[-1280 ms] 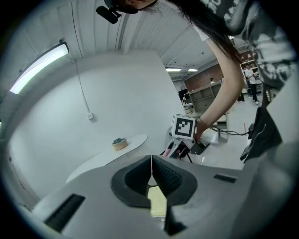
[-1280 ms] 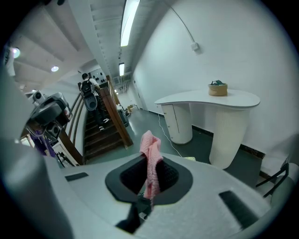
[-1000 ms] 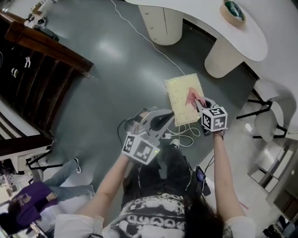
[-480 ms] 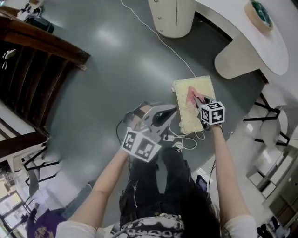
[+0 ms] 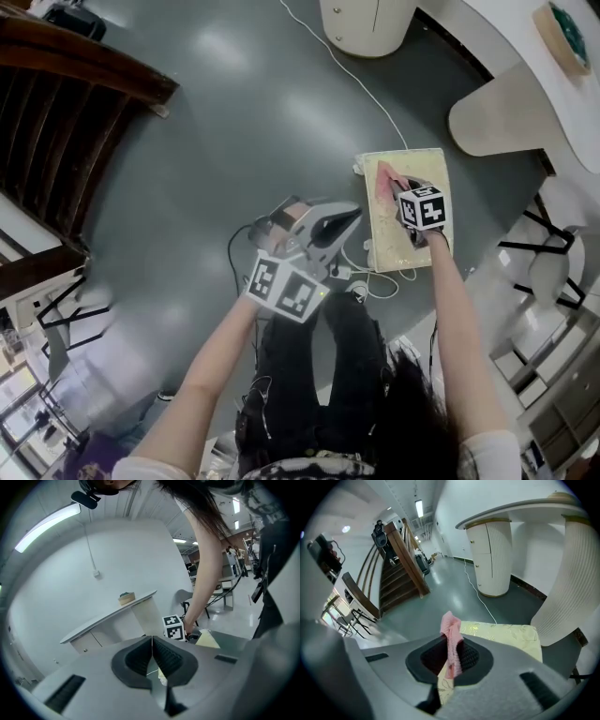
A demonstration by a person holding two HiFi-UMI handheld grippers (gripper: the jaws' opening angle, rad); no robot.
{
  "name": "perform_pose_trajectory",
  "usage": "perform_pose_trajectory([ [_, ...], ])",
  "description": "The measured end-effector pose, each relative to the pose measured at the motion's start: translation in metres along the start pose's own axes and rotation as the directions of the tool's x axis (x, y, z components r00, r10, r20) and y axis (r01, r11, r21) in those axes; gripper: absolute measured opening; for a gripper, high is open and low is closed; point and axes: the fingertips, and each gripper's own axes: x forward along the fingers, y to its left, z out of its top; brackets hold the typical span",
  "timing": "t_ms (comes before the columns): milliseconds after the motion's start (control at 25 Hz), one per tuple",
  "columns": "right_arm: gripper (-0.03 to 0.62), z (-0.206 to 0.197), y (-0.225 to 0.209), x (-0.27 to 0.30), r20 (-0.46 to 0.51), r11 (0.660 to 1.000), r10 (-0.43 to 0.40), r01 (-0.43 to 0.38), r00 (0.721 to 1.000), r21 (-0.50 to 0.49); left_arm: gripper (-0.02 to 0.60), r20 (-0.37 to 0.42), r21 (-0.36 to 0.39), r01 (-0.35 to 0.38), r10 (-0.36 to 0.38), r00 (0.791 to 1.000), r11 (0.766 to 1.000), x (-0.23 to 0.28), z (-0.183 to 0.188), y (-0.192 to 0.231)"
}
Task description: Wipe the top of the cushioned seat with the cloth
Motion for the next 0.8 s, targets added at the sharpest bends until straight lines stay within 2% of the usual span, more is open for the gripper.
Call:
perform_pose_trajectory([
  [240, 0.008, -0.017, -0.015, 0.015, -0.051, 0.999, -0.041, 0.040, 0.998, -0.012, 0.008, 0.007, -0.063, -0.014, 0.015, 1.000, 0.998, 0.007, -0.007, 0.000],
  [520, 0.008, -0.033, -0.068, -0.009, -0.084, 0.989, -0.143, 0.146, 0.986, 0.027, 0.008, 0.013, -0.060, 0.026, -0.025, 1.000, 0.998, 0.011, -0.004, -0.010],
  [800, 0.008, -0.052, -0.135, -0.042, -0.110, 0.956, -0.262, 0.273, 0.959, 0.104, 0.008, 0.015, -0.048, 0.061, -0.060, 0.998, 0.997, 0.021, -0.003, -0.018],
])
